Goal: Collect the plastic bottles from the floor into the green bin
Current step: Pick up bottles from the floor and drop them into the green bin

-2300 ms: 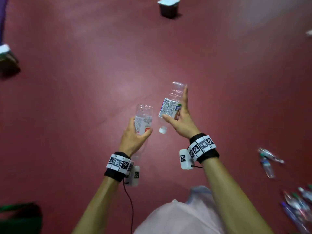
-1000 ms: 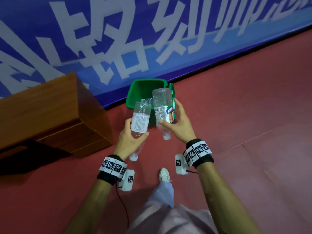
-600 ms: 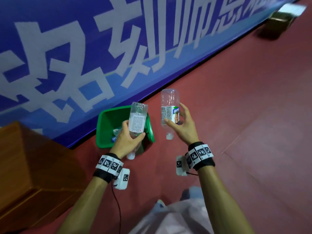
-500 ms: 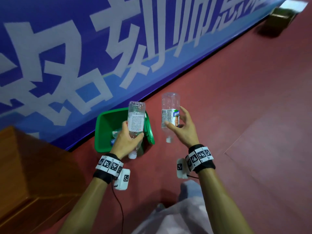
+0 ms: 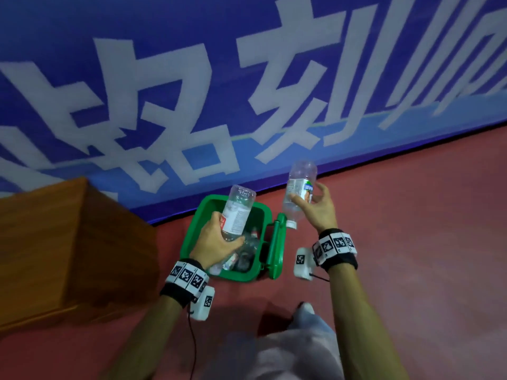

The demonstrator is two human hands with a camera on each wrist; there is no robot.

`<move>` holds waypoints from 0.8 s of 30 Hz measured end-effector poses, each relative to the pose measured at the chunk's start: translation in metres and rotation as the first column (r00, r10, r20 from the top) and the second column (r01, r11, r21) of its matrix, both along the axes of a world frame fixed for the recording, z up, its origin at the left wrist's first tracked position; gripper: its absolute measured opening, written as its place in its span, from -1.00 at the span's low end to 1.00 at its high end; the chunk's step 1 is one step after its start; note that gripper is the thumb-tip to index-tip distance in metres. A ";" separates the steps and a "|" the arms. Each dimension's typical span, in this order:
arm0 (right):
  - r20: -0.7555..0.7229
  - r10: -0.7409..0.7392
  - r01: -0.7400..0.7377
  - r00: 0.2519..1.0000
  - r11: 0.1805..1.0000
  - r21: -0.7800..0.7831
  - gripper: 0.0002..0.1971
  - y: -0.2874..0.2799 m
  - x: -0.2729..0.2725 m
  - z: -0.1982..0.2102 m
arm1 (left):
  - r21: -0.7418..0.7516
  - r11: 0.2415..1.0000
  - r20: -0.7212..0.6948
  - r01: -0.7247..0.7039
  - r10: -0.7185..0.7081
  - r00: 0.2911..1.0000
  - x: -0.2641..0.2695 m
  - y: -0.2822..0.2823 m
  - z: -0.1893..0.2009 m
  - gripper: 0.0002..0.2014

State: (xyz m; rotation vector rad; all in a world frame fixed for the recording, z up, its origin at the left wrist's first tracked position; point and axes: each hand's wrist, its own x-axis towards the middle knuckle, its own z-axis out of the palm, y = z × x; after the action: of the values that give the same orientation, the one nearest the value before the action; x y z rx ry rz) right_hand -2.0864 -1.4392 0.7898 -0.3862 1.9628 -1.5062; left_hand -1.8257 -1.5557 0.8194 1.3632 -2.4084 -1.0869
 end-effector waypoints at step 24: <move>0.158 -0.036 -0.048 0.987 0.867 0.497 -0.50 -0.188 0.069 -0.142 | 0.334 0.942 0.319 -0.014 -0.099 0.943 0.017 -0.255 -0.161 -0.35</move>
State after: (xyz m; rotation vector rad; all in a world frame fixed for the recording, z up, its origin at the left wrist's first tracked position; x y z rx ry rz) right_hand -2.0171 -1.6272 0.6474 -0.0404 2.1185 -0.9314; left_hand -1.8086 -1.8107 0.6580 1.7314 -2.5779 -1.4323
